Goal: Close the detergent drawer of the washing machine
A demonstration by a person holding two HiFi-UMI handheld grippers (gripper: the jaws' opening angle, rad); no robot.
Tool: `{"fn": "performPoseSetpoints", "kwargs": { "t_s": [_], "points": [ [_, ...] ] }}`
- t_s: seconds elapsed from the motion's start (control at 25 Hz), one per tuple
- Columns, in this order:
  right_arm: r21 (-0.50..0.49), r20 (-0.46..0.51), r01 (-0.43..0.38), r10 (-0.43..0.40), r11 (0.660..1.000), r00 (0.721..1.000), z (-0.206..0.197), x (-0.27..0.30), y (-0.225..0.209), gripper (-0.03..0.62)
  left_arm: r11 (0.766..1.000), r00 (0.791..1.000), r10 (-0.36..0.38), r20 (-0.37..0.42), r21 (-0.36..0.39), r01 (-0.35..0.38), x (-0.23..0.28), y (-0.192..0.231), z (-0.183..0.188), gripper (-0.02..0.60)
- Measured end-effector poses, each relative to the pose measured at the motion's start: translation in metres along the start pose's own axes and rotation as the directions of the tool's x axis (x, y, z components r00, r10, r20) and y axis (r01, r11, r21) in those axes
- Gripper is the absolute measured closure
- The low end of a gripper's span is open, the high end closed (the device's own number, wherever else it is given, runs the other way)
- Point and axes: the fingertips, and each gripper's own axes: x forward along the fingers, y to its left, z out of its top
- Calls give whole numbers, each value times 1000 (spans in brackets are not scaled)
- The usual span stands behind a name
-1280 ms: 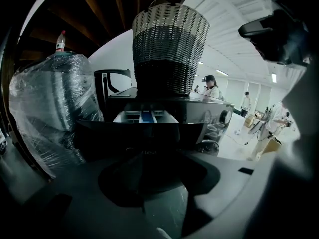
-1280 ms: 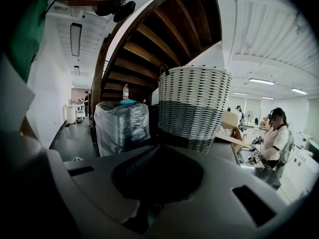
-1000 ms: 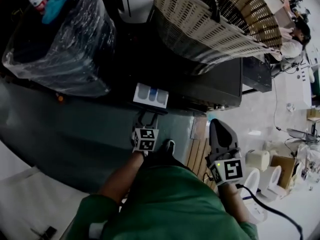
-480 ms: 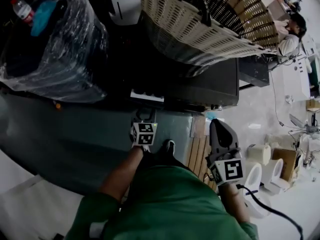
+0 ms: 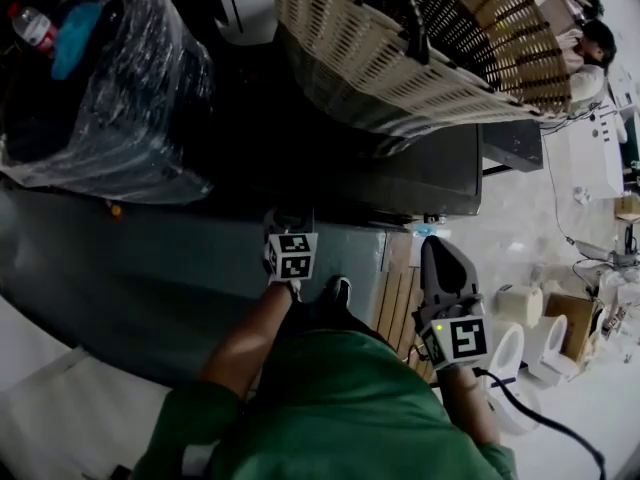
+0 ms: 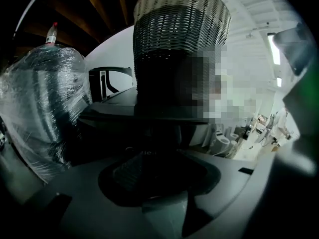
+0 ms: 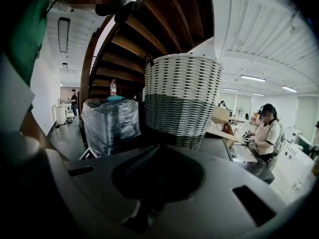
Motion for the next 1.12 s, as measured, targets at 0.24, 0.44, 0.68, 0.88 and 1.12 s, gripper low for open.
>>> {"fn": "performPoseSetpoints", "kwargs": {
  "t_s": [0.24,0.44,0.68,0.88,1.12],
  "points": [
    [-5,-19,-13,13,1000,1000,0,12,-4,571,1000,1000,10,-2,-6,-10,2,0,0,364],
    [-5,34,-33,33,999,999,6,20,-4,571,1000,1000,17,-7,-3,-17,2,0,1,364],
    [-21,30,-43,43,999,999,5,22,-6,571,1000,1000,16,2,-5,-16,3,0,2,362],
    [-12,41,-46,47,999,998,7,24,-6,571,1000,1000,19,4,-1,-19,5,1,3,360],
    [-10,5,-52,52,999,999,-3,18,-5,571,1000,1000,20,0,10,-20,7,2,4,360]
  ]
}}
